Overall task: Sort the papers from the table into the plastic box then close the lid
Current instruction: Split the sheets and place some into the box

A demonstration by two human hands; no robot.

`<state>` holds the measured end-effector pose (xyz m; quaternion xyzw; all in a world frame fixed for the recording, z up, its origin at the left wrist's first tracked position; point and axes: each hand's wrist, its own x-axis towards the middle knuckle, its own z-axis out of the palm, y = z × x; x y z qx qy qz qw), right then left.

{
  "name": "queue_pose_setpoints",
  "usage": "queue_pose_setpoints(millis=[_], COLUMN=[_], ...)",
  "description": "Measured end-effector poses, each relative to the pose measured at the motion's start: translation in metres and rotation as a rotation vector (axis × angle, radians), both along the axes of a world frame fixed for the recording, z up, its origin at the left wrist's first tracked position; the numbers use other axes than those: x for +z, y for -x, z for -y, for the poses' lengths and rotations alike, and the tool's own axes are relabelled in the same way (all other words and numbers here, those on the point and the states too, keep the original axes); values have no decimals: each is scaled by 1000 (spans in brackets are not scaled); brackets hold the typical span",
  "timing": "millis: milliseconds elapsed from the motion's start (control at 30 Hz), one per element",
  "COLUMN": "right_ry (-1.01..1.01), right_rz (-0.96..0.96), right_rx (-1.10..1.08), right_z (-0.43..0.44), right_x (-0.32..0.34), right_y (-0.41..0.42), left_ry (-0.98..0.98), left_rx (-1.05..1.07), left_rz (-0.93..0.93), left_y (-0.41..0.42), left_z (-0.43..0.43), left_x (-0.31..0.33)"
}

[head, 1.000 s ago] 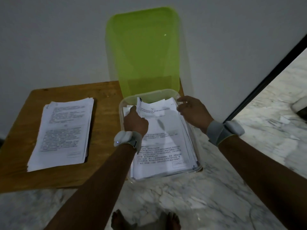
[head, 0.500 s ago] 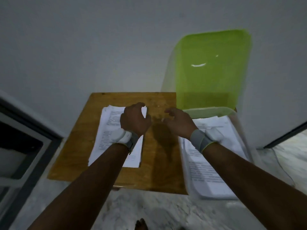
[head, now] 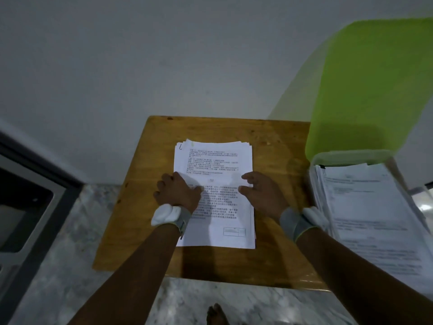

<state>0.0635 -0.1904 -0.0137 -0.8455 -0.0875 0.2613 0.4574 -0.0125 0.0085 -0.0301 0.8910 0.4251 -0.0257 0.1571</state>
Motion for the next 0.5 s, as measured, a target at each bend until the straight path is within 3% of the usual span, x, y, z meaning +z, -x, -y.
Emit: queue_pose_setpoints(millis=[100,267,367,500], right_ry=[28,184,213,254], right_rz=[44,282,265,239], right_rx=[-41,-50,-113,-123], right_z=[0,1,2,1], right_x=[-4,2,6,2], right_y=[-4,-12,-13,-11], left_ry=[23,80,110,-7], left_rx=[5,-46,-58,-143], left_rz=[34,216,266,307], left_y=[-5,-8,-7,-2], left_z=[-8,-16,-22,-21], left_x=[-1,-1,-4,1])
